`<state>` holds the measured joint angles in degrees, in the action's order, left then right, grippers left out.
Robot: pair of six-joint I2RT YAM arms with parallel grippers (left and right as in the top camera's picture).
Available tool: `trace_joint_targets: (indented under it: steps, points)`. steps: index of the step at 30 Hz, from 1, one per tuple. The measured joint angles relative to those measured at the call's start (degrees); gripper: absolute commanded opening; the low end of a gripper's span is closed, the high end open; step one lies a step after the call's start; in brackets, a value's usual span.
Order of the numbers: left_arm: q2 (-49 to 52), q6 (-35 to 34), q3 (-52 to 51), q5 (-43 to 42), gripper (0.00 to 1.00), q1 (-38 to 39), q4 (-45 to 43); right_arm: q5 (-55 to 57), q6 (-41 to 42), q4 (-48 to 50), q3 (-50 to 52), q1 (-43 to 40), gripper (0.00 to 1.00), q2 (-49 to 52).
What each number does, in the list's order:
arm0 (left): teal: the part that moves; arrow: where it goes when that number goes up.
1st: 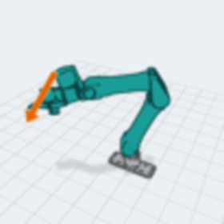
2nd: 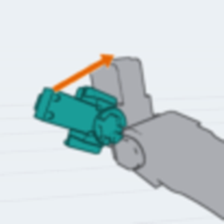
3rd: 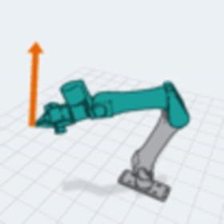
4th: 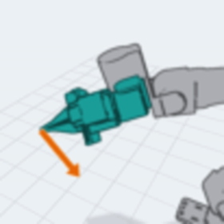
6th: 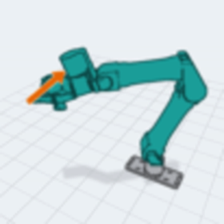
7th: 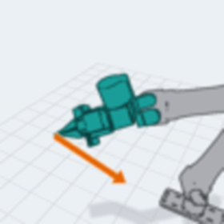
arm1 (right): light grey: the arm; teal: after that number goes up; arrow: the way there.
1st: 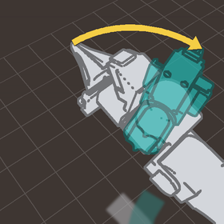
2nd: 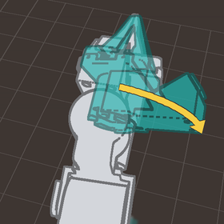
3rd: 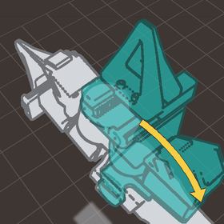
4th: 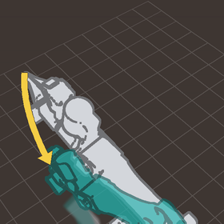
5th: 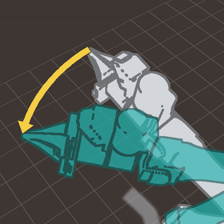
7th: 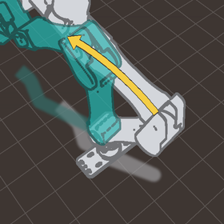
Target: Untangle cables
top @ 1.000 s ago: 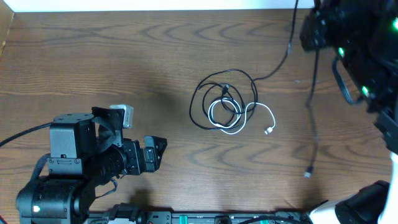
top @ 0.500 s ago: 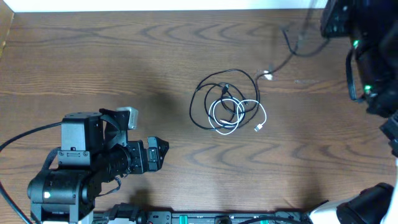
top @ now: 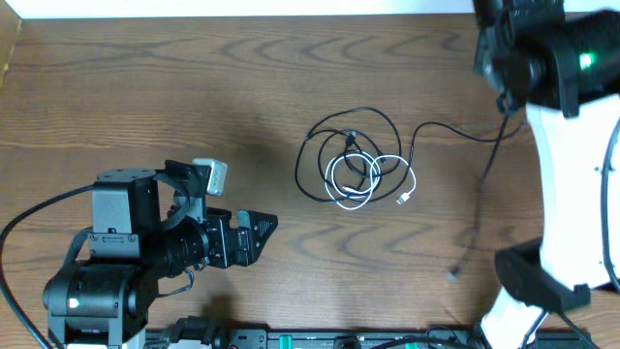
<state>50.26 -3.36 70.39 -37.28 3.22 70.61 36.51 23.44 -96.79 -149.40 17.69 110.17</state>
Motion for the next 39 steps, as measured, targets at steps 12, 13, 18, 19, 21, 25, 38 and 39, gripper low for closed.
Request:
trace_joint_targets:
  steps: [12,13,18,19,21,25,38,39]
  points:
    - [0.0,3.4,0.0,-0.1,0.95,0.0,1.1,-45.5,-24.6,-0.4,4.8,-9.7,0.99,12.5]
    - [0.0,3.5,0.0,-0.1,0.95,0.0,1.2,-46.4,-25.5,-0.2,5.5,-9.4,0.99,12.5]
    - [0.0,3.9,0.0,-0.1,0.91,0.0,1.2,-49.9,-29.9,-0.4,14.4,-5.0,0.97,12.2]
    - [0.0,3.9,0.0,0.0,0.9,0.0,1.2,-50.0,-30.2,0.2,16.6,-3.9,0.95,12.2]
    - [0.0,4.3,0.0,1.4,0.9,0.0,1.3,-50.0,-30.9,1.9,22.1,-1.6,0.92,12.2]
    - [0.0,4.6,0.0,5.6,0.9,0.0,1.6,-49.4,-32.1,9.3,33.4,3.0,0.91,12.3]
    - [0.0,4.7,0.0,10.5,0.9,0.0,2.6,-43.0,-40.9,33.6,56.6,15.1,0.68,12.2]
    - [0.0,4.7,0.0,10.5,0.9,0.0,2.5,-42.4,-40.9,35.0,57.8,15.1,0.62,12.3]
